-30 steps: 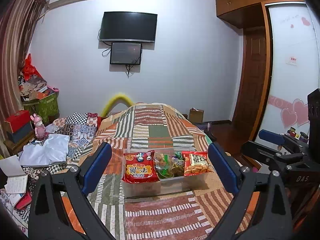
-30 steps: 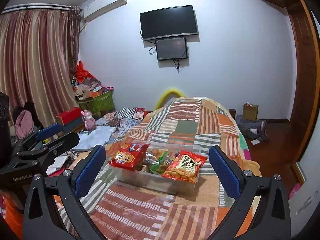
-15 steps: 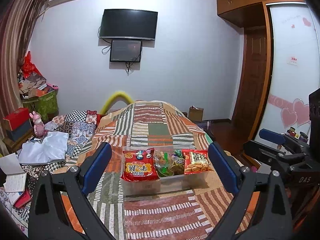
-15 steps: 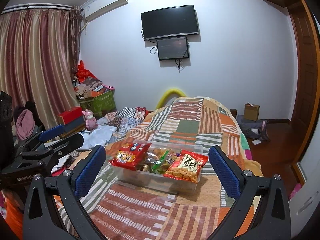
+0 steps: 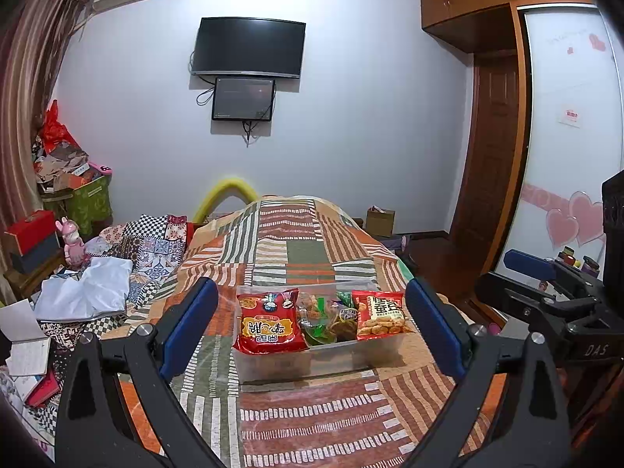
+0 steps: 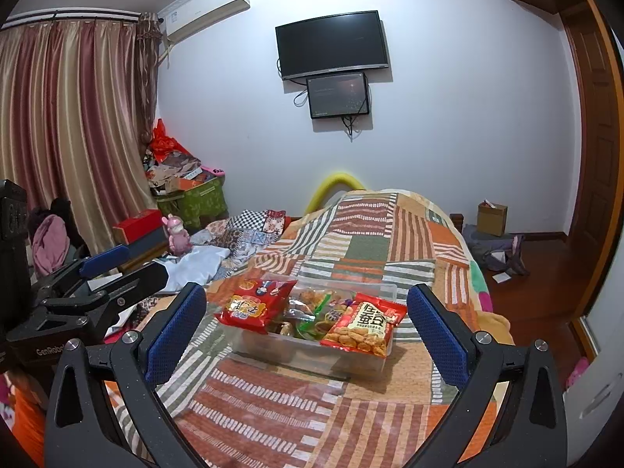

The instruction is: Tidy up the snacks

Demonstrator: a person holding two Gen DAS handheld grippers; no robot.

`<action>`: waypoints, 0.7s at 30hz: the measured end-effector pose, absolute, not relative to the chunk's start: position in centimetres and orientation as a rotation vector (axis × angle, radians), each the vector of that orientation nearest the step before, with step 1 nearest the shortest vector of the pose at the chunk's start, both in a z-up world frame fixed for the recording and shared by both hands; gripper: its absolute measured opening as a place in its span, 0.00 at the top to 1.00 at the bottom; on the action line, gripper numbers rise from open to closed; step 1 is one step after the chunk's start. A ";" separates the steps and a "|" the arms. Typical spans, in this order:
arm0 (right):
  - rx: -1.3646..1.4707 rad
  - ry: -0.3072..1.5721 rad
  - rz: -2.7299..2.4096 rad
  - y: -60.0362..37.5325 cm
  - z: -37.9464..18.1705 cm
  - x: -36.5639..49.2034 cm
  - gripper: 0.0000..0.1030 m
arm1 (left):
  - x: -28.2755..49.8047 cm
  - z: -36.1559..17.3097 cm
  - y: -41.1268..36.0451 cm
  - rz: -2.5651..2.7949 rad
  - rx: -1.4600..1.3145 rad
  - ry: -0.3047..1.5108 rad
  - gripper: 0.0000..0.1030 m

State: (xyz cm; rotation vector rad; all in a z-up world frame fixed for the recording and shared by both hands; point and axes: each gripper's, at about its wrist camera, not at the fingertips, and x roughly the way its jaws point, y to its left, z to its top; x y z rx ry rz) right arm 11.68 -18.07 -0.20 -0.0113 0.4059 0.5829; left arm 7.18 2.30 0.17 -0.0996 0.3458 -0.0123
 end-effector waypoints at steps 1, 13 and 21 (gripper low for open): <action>-0.012 0.405 0.583 -18.0 -0.1 11.6 0.00 | 7.2 0.2 2.3 -0.012 -0.100 0.346 0.05; -0.014 0.403 0.583 -18.0 -0.1 11.6 0.00 | 7.2 0.4 2.2 -0.020 -0.100 0.344 0.05; -0.014 0.406 0.582 -17.9 0.0 11.5 0.00 | 7.2 0.4 2.1 -0.019 -0.092 0.342 0.05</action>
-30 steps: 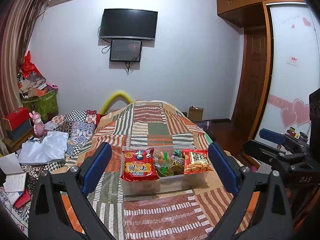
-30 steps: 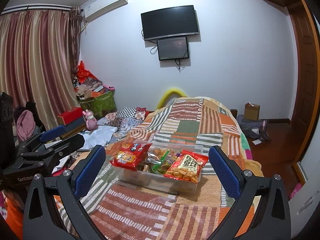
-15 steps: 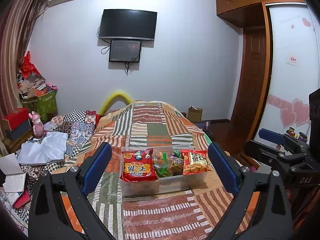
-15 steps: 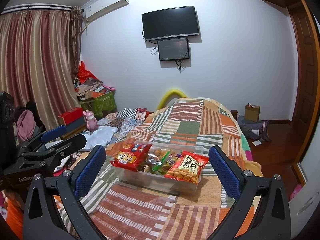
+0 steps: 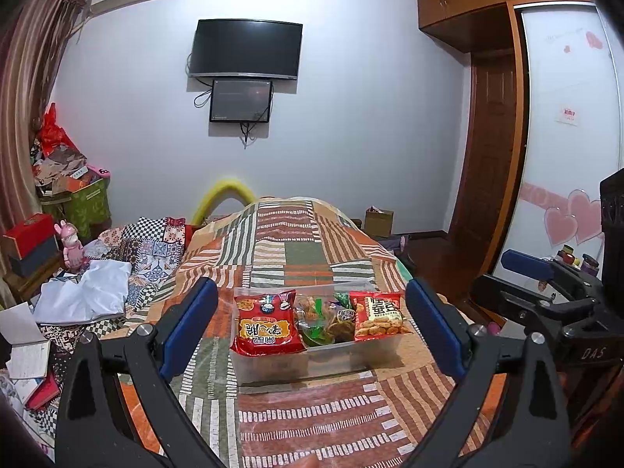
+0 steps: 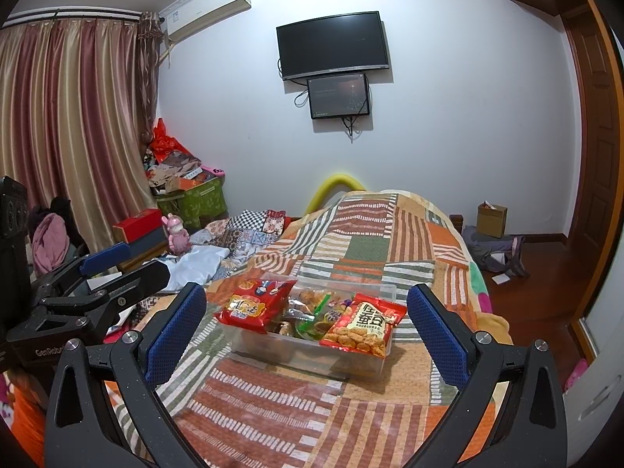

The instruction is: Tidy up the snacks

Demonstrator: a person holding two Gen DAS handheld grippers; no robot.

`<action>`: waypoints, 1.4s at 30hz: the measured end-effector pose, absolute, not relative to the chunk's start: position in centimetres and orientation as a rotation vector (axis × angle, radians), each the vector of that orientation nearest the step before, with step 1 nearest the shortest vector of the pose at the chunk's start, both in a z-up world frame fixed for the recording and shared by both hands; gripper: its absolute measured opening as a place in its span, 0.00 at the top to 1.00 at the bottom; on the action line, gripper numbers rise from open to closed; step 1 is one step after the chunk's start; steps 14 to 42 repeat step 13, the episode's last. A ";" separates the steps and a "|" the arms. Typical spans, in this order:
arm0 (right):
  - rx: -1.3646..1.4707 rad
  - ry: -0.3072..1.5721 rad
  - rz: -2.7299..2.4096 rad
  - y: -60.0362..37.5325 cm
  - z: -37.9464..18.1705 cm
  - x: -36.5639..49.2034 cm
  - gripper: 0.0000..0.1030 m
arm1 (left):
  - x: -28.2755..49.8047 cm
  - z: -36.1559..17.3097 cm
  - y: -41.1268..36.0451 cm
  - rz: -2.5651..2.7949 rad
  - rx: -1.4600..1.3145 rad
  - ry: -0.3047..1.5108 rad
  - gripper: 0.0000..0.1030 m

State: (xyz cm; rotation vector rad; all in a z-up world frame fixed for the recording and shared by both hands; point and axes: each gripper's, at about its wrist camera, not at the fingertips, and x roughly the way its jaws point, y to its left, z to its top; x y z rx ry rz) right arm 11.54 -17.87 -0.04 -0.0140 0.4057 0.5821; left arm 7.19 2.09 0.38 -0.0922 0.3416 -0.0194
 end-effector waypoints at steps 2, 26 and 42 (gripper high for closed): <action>-0.015 0.408 0.582 -17.9 -0.2 11.6 0.00 | 7.2 0.4 2.1 -0.020 -0.092 0.343 0.05; -0.013 0.419 0.579 -18.2 -0.6 11.8 0.00 | 7.5 0.2 2.0 -0.034 -0.087 0.352 0.05; -0.013 0.419 0.579 -18.2 -0.6 11.8 0.00 | 7.5 0.2 2.0 -0.034 -0.087 0.352 0.05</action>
